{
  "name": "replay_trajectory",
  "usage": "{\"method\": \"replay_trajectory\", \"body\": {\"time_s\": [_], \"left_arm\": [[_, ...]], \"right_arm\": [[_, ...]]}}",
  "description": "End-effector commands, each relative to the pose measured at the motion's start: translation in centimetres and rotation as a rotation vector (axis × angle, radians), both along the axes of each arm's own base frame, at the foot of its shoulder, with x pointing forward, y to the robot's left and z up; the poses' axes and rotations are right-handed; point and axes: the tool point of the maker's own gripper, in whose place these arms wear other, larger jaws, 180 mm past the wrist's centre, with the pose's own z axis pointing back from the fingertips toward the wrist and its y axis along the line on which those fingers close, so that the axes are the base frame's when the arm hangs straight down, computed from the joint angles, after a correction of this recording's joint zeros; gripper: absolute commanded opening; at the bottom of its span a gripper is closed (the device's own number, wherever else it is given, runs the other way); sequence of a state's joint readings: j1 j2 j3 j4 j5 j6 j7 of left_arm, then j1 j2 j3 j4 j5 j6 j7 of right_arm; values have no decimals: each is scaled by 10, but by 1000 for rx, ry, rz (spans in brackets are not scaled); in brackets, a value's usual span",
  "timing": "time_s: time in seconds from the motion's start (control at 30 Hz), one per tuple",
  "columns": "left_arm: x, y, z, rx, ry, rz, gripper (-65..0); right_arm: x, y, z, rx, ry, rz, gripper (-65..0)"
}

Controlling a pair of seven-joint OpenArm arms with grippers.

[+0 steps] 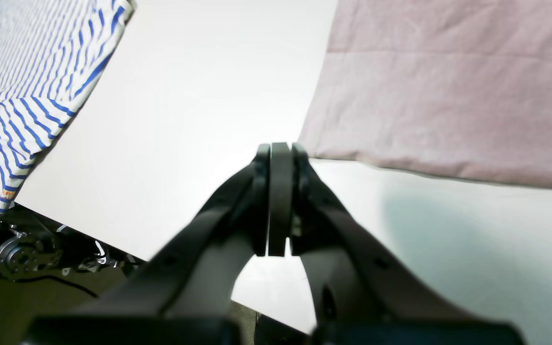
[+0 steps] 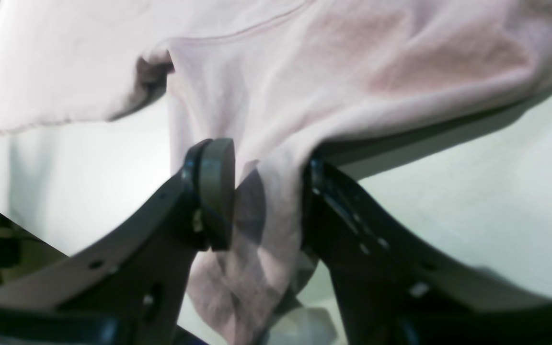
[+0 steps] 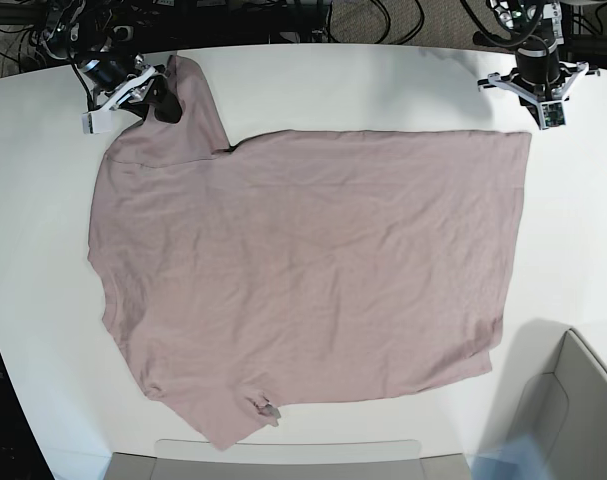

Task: Fold the T-shirt properly
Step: 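Move both grippers down to the shirt's shoulder edge and grasp it, then lift the shoulder edge with both grippers and fold it over the shirt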

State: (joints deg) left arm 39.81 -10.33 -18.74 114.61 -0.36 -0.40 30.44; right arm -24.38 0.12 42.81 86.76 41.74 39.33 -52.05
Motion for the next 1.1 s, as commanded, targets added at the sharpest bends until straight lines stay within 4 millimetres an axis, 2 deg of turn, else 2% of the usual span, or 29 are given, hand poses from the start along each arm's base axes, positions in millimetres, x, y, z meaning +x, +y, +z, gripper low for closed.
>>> {"method": "replay_trajectory", "body": {"time_s": [0.0, 0.07, 0.13, 0.23, 0.33, 0.4, 0.53, 0.6, 0.7, 0.77, 0.93, 1.0, 1.07], "left_arm": [[2, 2, 8, 23, -22, -7, -647], [6, 1, 9, 18, -31, -11, -646], [14, -16, 5, -37, -40, -59, -632], [36, -43, 4, -209, -86, -144, -559], [53, -49, 13, -393, -127, -158, -491], [67, -43, 25, -498, -179, -132, -474], [80, -1, 35, -540, -208, -36, -473], [84, 19, 25, -541, -166, 7, -471], [80, 34, 1, -578, -61, 58, -470], [76, 37, -12, -609, -18, 82, -470], [69, 28, -29, -635, 47, -11, -470], [63, 33, -37, -642, 74, 2, -470], [62, 27, -52, -664, 108, 0, -470]], "right_arm": [[-33, -1, -27, -80, 165, 88, -445], [-29, -1, -26, -80, 157, 89, -445], [-27, -1, -26, -82, 153, 91, -445], [-25, -5, -24, -94, 150, 94, -445], [-25, -14, -23, -118, 149, 103, -445], [-24, -16, -22, -124, 149, 107, -460], [-24, -17, -22, -127, 149, 104, -536], [-24, -17, -22, -127, 149, 104, -571], [-24, -18, -22, -129, 149, 105, -584], [-25, -21, -22, -138, 152, 110, -571], [-24, -26, -21, -153, 154, 120, -507], [-24, -26, -21, -155, 154, 120, -488], [-24, -26, -21, -155, 154, 120, -487]]}}
